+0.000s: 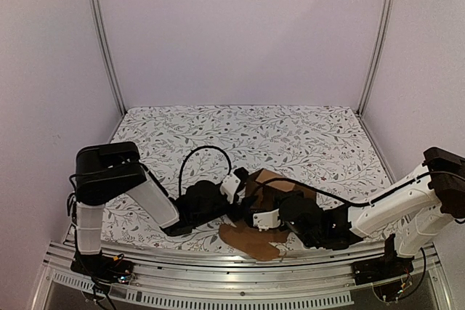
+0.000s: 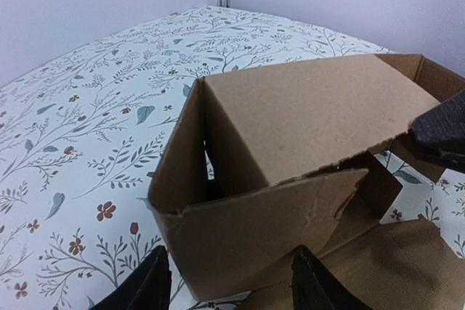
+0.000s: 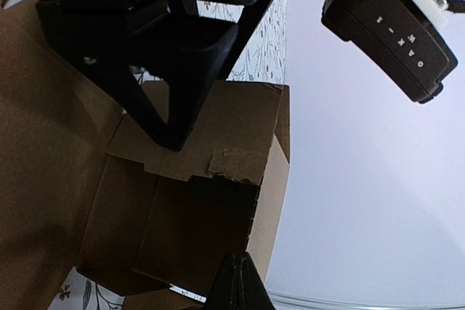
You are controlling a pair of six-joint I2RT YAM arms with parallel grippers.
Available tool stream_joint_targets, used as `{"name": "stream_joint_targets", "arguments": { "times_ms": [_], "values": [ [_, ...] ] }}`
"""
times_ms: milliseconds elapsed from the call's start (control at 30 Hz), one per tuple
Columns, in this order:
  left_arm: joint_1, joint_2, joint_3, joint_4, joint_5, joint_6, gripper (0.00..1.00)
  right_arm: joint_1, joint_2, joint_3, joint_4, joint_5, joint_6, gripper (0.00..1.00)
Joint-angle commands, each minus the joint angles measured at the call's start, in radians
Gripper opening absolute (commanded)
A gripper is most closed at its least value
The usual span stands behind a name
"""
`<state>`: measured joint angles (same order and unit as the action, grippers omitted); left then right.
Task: Fold the paper box
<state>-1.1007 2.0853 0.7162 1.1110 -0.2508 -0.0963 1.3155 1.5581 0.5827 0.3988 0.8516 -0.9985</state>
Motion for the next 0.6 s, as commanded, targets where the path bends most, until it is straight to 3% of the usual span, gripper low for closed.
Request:
{"name": "stream_joint_targets", "arguments": {
  "times_ms": [0,200,400,567],
  "values": [
    [0.063,-0.043,0.037,-0.086,0.181,0.019,0.57,0.007,0.014,0.019,-0.03,-0.017,0.012,0.0],
    [0.085,-0.015,0.129,-0.215,0.376,0.093,0.59,0.006,0.014,0.022,-0.029,-0.024,0.011,0.0],
    [0.1,-0.015,0.176,-0.259,0.42,0.1,0.57,0.001,-0.001,0.021,-0.028,-0.01,-0.004,0.0],
    [0.109,-0.162,0.123,-0.348,0.369,0.006,0.57,-0.103,-0.105,0.04,-0.035,-0.014,-0.035,0.02]
  ]
}}
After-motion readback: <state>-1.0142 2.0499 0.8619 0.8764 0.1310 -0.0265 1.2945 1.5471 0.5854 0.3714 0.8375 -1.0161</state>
